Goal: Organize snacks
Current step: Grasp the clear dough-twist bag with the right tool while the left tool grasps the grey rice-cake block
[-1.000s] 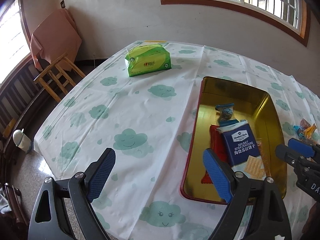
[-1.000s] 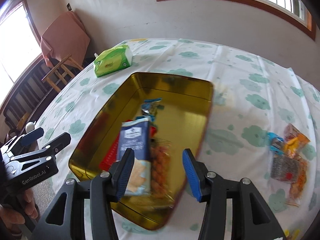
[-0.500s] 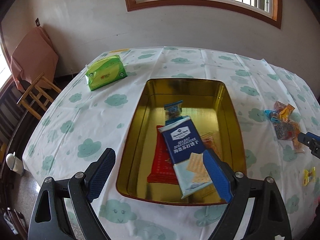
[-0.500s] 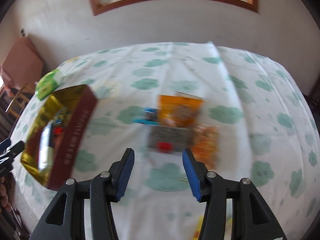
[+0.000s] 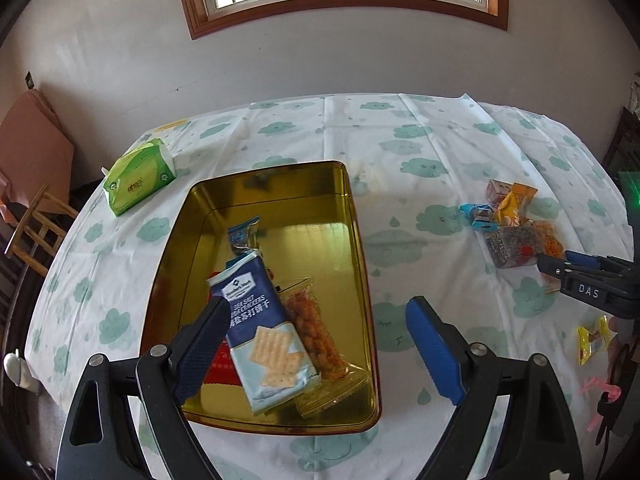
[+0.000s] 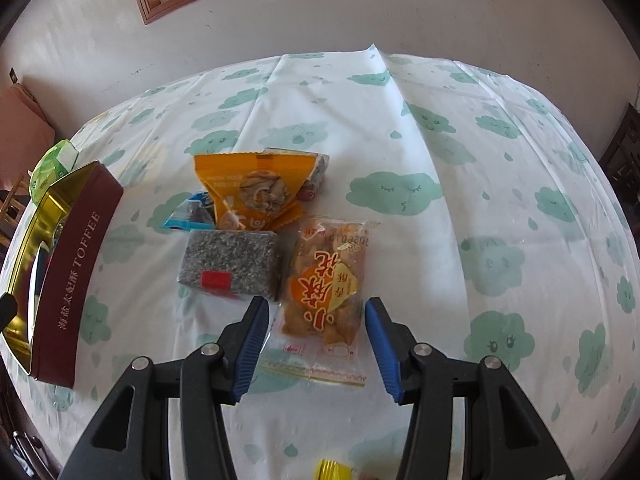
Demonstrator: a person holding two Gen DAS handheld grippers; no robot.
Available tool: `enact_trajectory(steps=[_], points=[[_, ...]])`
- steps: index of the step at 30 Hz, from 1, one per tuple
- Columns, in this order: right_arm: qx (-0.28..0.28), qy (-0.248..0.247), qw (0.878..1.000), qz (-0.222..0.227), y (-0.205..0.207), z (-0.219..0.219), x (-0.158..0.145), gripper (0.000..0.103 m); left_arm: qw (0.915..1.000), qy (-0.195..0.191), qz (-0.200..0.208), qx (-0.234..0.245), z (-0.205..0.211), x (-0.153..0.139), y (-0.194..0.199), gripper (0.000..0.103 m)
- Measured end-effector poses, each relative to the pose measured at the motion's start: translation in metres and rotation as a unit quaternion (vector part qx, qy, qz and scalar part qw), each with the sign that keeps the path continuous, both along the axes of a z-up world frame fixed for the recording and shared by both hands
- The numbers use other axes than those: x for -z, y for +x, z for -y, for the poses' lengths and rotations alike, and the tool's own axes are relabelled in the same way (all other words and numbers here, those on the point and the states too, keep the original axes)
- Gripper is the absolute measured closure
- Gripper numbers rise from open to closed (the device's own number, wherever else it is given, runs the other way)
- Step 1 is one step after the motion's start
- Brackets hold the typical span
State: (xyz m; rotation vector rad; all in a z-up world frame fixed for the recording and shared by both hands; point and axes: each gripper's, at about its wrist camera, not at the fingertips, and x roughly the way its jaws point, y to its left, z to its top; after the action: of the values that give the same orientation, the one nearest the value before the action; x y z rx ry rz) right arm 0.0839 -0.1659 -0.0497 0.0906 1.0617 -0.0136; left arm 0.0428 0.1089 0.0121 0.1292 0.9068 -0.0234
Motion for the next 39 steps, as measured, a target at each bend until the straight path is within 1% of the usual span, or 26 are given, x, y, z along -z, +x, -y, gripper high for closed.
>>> enact_trajectory(steps=[5,8,10,11,12,14,17,21,23,25,28,33,39], points=[[-0.002,-0.017,1.000,0.007,0.011,0.002,0.003,0.052,0.9999,0.002,-0.007,0.014,0.021,0.005,0.009,0.016],[-0.013,-0.026,1.000,0.011,0.013,0.003,0.003,0.052,0.9997,0.003,-0.007,0.025,0.035,0.007,0.011,0.016],[-0.020,-0.033,0.999,0.015,0.010,0.003,0.003,0.056,0.9993,0.001,-0.011,0.035,0.045,0.009,0.013,0.016],[-0.024,-0.042,0.999,0.018,0.008,0.004,0.003,0.063,0.9991,-0.002,-0.013,0.040,0.050,0.011,0.014,0.016],[-0.026,-0.041,0.999,0.019,0.007,0.006,0.003,0.065,0.9989,-0.004,-0.014,0.045,0.055,0.012,0.015,0.016],[-0.025,-0.034,0.999,0.020,0.004,0.014,0.003,0.065,0.9982,-0.010,-0.014,0.058,0.066,0.014,0.017,0.016],[-0.013,-0.038,0.999,0.022,-0.001,0.033,0.003,0.065,0.9966,-0.022,-0.011,0.078,0.082,0.017,0.019,0.016],[0.010,-0.025,0.999,0.028,-0.007,0.064,0.002,0.066,0.9922,-0.042,-0.015,0.116,0.101,0.023,0.022,0.016],[0.018,-0.027,0.999,0.029,-0.010,0.076,0.002,0.065,0.9899,-0.043,-0.020,0.134,0.111,0.028,0.025,0.016],[0.033,-0.042,0.998,0.033,-0.015,0.087,0.003,0.065,0.9884,-0.040,-0.020,0.145,0.120,0.031,0.027,0.016],[0.049,-0.039,0.997,0.036,-0.020,0.103,0.003,0.065,0.9852,-0.037,-0.022,0.166,0.134,0.037,0.032,0.016],[0.062,-0.048,0.996,0.047,-0.026,0.120,0.004,0.065,0.9821,-0.031,-0.032,0.183,0.151,0.047,0.045,0.016],[0.057,-0.067,0.994,0.063,-0.029,0.114,0.006,0.065,0.9814,-0.031,-0.052,0.182,0.159,0.060,0.061,0.016]])
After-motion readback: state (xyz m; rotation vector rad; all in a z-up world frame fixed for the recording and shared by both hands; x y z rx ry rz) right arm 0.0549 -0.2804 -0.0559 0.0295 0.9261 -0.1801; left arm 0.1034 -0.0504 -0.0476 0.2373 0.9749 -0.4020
